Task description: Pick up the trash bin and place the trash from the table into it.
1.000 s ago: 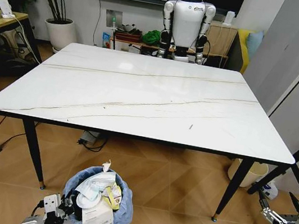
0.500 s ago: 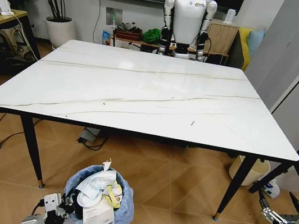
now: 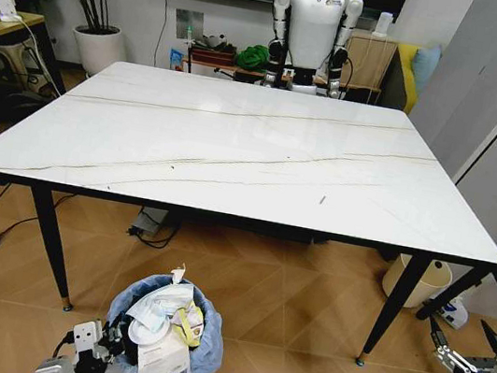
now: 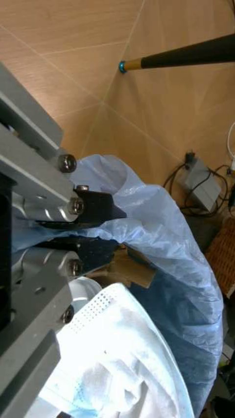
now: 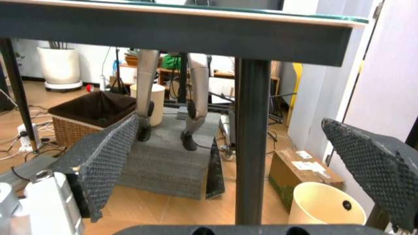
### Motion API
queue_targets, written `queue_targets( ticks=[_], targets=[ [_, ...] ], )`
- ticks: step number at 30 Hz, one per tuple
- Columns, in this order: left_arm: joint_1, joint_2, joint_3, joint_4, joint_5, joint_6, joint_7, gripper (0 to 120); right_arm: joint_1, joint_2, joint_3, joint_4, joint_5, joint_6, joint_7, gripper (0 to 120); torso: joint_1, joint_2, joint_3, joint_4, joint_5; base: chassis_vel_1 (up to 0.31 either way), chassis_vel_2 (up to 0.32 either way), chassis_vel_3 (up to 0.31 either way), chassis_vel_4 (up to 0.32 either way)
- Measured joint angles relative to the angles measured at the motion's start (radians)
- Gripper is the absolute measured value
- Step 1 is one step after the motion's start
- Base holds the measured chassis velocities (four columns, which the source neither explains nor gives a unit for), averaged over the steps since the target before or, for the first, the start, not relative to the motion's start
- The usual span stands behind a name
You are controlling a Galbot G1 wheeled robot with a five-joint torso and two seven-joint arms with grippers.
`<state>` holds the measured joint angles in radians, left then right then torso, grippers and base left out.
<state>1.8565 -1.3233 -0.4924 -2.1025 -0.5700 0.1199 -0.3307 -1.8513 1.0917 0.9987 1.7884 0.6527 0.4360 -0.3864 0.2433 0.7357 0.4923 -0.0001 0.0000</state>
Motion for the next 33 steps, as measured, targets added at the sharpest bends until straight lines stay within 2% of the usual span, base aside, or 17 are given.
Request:
queue_targets(
  ticks=[33],
  targets=[
    [-0.002, 0.009, -0.004, -0.001, -0.013, 0.002, -0.001, 0, 0.0, 0.0, 0.0, 0.0, 0.0, 0.0, 0.0, 100, -0.058, -0.143, -0.085, 0.0, 0.0, 0.0, 0.0, 0.0, 0.0]
  ],
)
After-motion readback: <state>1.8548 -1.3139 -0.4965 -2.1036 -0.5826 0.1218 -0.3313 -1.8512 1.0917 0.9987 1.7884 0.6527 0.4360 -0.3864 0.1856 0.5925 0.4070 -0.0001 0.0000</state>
